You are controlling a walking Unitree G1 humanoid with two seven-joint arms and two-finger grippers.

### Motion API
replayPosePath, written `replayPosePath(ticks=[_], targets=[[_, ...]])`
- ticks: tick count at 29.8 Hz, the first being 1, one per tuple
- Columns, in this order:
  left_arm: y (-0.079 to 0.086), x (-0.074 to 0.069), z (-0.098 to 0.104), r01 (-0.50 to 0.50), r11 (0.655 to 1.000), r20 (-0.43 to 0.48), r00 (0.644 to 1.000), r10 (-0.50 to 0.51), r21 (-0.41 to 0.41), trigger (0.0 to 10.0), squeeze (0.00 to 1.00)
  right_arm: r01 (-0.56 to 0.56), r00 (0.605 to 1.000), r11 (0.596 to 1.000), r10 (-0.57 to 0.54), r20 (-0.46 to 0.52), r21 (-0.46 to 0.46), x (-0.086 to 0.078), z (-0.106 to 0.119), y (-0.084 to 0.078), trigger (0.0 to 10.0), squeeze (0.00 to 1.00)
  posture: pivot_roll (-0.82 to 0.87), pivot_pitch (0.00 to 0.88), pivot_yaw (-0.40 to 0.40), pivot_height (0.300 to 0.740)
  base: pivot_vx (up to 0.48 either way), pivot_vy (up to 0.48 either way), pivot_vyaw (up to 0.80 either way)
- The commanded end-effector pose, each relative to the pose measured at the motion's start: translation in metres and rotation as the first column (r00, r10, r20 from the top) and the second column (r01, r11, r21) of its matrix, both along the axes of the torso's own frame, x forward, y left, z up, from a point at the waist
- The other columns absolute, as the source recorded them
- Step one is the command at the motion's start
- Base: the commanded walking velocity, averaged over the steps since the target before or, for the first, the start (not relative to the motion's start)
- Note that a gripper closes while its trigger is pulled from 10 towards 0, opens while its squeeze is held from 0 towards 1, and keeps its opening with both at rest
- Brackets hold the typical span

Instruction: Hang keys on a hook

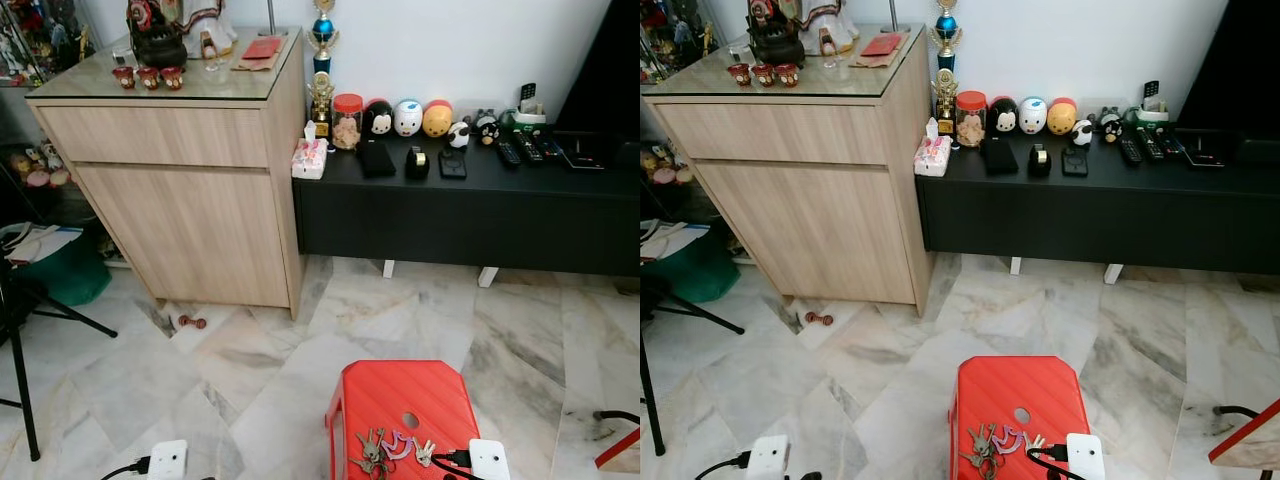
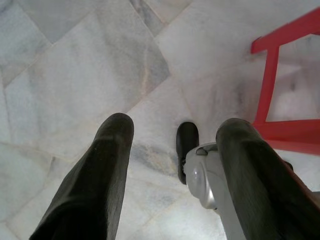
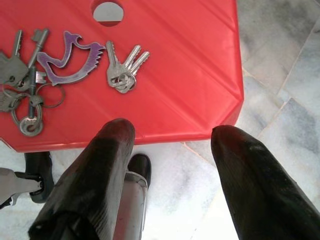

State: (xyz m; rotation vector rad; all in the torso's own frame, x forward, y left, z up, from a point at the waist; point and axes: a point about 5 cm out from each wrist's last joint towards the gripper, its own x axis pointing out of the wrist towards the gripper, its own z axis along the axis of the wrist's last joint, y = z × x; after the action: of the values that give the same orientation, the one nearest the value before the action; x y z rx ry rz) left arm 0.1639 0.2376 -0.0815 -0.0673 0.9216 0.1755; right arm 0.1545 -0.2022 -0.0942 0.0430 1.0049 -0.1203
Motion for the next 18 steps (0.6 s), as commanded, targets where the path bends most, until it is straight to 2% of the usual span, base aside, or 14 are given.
replayPosePath(ticks=[1,2,3,6,7,12,14,15,16,17,18], targets=[[0.006,-0.007,-0.001,-0.070,0.997,-0.008,0.998,0.069,-0.025,10.0,0.00,0.002,1.000,1.000,-0.002,0.009,0.002,0.002,0.001,0.001,10.0,0.00,-0.02,0.000,0.005,0.740,0.000,0.000,0.00],[0.010,-0.005,0.000,-0.132,0.991,0.011,0.991,0.132,-0.018,10.0,0.00,0.005,1.000,1.000,-0.005,0.009,0.001,0.002,0.001,0.001,10.0,0.00,-0.02,0.000,0.006,0.740,0.000,0.000,0.00],[0.011,-0.004,0.001,-0.144,0.990,0.019,0.989,0.144,-0.004,10.0,0.00,0.007,1.000,1.000,-0.007,0.009,0.000,0.002,0.001,0.001,10.0,0.00,-0.02,0.000,0.006,0.740,0.000,0.000,0.00],[0.011,0.001,0.003,-0.127,0.992,0.039,0.991,0.126,0.021,10.0,0.00,0.007,1.000,1.000,-0.007,0.009,-0.001,0.001,0.001,0.000,10.0,0.00,-0.02,0.000,0.009,0.740,0.000,0.000,0.00],[0.011,0.008,0.007,-0.108,0.994,0.074,0.992,0.106,0.025,10.0,0.00,0.007,1.000,1.000,-0.007,0.010,-0.002,0.001,0.000,0.000,10.0,0.00,-0.02,0.000,0.011,0.740,0.000,0.000,0.00],[0.017,0.030,0.021,-0.169,0.985,0.188,0.967,0.173,-0.038,10.0,0.00,0.013,1.000,1.000,-0.013,0.012,-0.002,0.000,0.000,0.000,10.0,0.00,-0.02,0.000,0.014,0.740,0.000,0.000,0.00],[0.018,0.038,0.028,-0.133,0.990,0.233,0.962,0.139,-0.042,10.0,0.00,0.010,1.000,1.000,-0.010,0.014,-0.002,0.001,0.000,0.000,10.0,0.00,-0.02,0.000,0.014,0.740,0.000,0.000,0.00],[0.014,0.046,0.032,-0.083,0.995,0.272,0.958,0.095,-0.055,10.0,0.00,0.007,1.000,1.000,-0.007,0.018,-0.001,0.001,0.001,0.000,10.0,0.00,-0.02,0.000,0.013,0.740,0.000,0.000,0.00],[0.014,0.046,0.032,-0.083,0.995,0.272,0.958,0.095,-0.055,10.0,0.00,0.007,1.000,1.000,-0.007,0.018,-0.001,0.001,0.001,0.000,10.0,0.00,-0.02,0.000,0.013,0.740,0.000,0.000,0.00],[0.007,0.054,0.037,-0.023,0.998,0.320,0.946,0.043,-0.065,10.0,0.00,0.008,1.000,1.000,-0.008,0.021,0.000,0.001,0.001,0.000,10.0,0.00,-0.02,0.000,0.013,0.740,0.000,0.000,0.00],[0.004,0.056,0.038,-0.008,0.998,0.333,0.942,0.029,-0.065,10.0,0.00,0.008,1.000,1.000,-0.008,0.021,0.000,0.001,0.001,0.000,10.0,0.00,-0.02,0.000,0.013,0.740,0.000,0.000,0.00]])
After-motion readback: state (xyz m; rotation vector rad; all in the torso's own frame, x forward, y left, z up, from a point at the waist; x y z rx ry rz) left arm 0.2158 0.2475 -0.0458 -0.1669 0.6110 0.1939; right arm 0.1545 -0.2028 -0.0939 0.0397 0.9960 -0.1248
